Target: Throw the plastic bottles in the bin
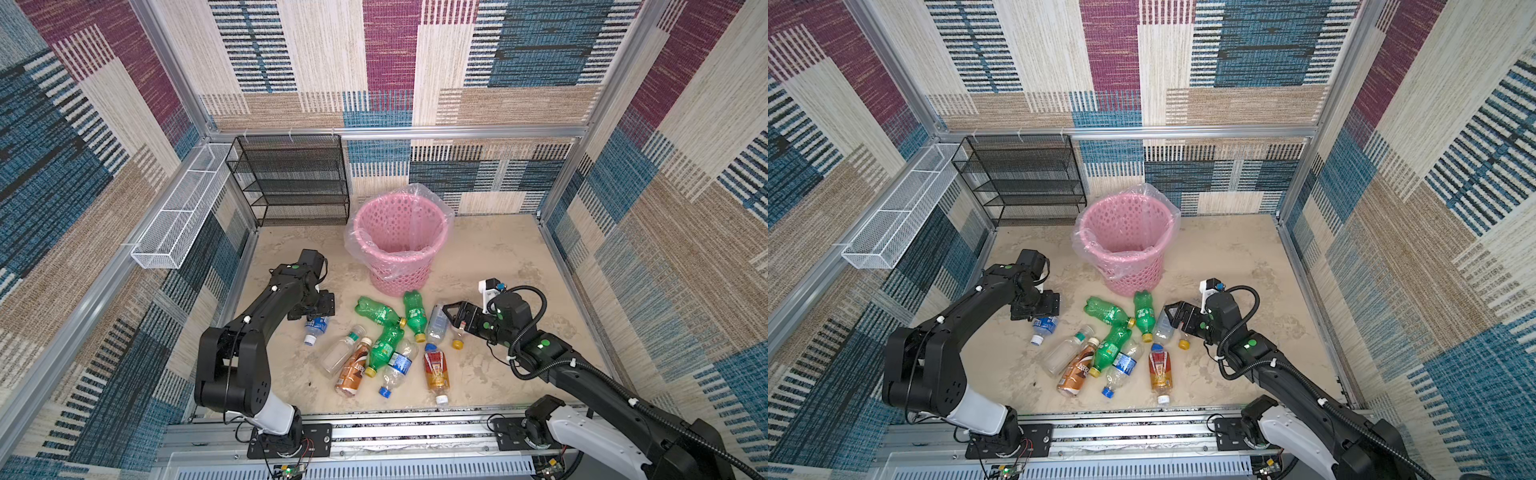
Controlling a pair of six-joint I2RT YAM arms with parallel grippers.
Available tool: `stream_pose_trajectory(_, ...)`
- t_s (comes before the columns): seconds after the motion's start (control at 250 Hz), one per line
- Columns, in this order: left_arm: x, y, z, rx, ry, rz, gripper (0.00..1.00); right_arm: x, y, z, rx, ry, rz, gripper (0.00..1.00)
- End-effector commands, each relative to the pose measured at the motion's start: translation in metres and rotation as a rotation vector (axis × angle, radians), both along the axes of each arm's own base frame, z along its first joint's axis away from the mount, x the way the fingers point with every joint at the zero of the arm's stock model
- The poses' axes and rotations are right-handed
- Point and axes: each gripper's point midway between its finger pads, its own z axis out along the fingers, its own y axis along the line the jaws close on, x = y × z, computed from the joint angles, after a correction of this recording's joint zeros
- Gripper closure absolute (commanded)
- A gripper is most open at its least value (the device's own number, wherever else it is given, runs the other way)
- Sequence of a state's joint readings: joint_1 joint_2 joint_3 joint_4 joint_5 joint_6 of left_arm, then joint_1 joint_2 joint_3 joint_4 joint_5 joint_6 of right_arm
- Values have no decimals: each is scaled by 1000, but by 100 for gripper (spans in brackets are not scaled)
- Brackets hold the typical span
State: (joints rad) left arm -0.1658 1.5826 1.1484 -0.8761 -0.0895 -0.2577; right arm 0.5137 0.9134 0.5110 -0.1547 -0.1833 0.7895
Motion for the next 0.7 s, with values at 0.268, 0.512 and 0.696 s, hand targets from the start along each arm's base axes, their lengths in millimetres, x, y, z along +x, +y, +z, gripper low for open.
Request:
stream_pose_trajectory(0.268, -4, -2, -21, 5, 106, -60, 17, 2, 6, 6, 58, -37, 11, 7)
stream_pose_trajectory(0.512, -5, -4, -28, 1, 135, -69, 22, 5, 10, 3, 57, -35, 23, 7)
stream_pose_trajectory(0.696, -7, -4, -32, 3, 160, -72, 26, 6, 11, -1, 52, -29, 26, 7)
